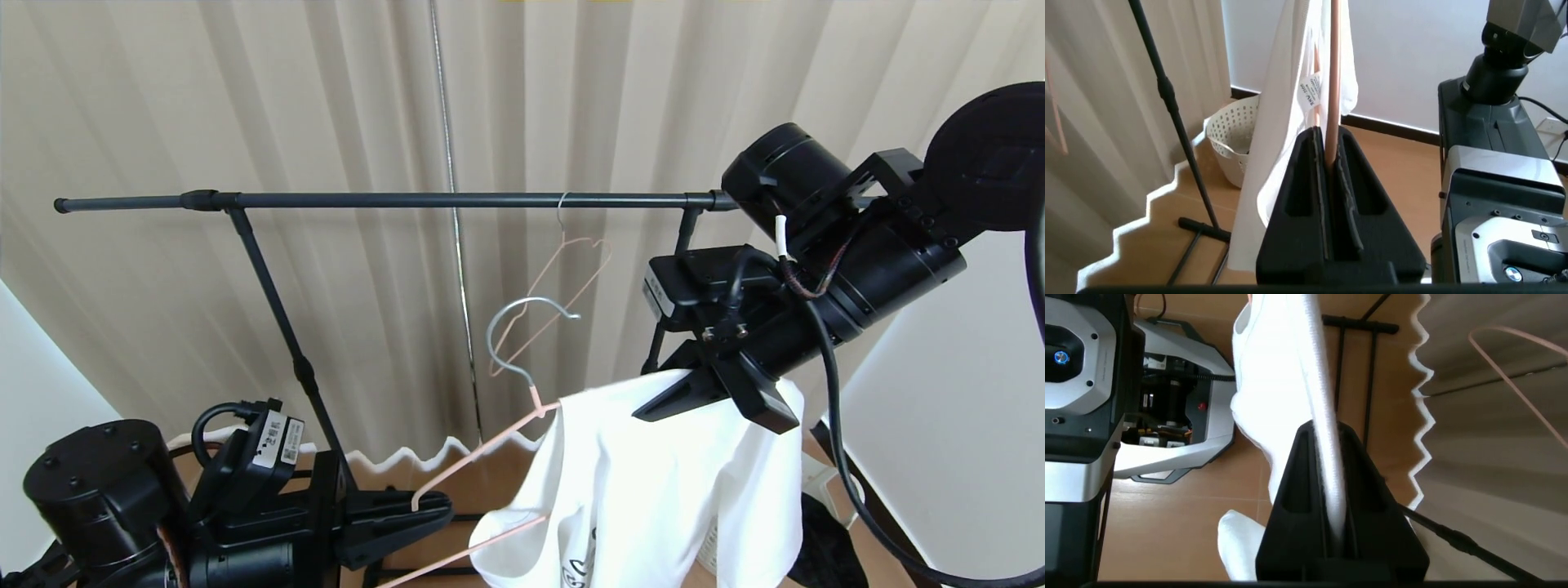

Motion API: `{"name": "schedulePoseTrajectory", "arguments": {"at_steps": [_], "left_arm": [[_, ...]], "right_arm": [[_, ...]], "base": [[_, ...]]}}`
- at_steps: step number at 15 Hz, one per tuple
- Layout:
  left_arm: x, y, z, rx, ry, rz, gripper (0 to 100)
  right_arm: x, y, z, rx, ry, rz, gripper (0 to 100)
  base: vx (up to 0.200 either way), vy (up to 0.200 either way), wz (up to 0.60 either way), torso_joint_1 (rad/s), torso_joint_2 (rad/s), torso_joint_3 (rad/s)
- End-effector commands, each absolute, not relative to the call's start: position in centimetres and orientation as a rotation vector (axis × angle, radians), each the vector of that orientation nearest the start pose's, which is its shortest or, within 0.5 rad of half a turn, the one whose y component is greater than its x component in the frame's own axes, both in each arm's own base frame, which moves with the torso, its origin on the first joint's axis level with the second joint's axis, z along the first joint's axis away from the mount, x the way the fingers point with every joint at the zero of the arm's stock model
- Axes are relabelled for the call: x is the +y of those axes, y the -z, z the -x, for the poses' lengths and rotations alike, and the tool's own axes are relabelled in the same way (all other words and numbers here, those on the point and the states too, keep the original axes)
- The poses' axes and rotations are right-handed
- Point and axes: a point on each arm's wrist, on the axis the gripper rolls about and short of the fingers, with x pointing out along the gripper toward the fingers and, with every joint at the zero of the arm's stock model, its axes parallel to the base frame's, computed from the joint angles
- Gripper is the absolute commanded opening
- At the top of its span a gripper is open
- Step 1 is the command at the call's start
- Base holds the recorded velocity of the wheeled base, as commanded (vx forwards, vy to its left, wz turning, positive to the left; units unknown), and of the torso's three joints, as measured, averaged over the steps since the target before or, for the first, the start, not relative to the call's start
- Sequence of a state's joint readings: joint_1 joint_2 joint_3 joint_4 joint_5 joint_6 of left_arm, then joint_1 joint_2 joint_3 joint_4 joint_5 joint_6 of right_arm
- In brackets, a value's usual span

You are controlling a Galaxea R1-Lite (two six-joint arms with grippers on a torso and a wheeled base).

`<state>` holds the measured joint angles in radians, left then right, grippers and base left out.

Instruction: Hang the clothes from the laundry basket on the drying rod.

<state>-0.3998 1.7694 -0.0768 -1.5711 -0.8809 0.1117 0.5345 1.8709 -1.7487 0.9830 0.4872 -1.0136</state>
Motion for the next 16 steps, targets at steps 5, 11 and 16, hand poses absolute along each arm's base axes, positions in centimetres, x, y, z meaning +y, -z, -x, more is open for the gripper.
{"name": "schedulePoseTrajectory", "arguments": {"at_steps": [5,11,16], "left_arm": [[-9.5,-10.1,-18.2,0.054,1.278,-0.064,100],[-7.2,-12.6,-17.0,-0.015,1.173,-0.013,100],[-5.2,-13.2,-16.1,-0.008,0.967,0.05,100]], "right_arm": [[16.9,-25.2,-26.5,0.588,-1.409,0.846,0],[16.3,-26.1,-25.8,0.557,-1.392,0.849,0],[15.5,-27.3,-25.4,0.528,-1.35,0.853,0]], "base": [[0.0,0.0,0.0,0.0,0.0,0.0],[0.0,0.0,0.0,0.0,0.0,0.0],[0.0,0.0,0.0,0.0,0.0,0.0]]}}
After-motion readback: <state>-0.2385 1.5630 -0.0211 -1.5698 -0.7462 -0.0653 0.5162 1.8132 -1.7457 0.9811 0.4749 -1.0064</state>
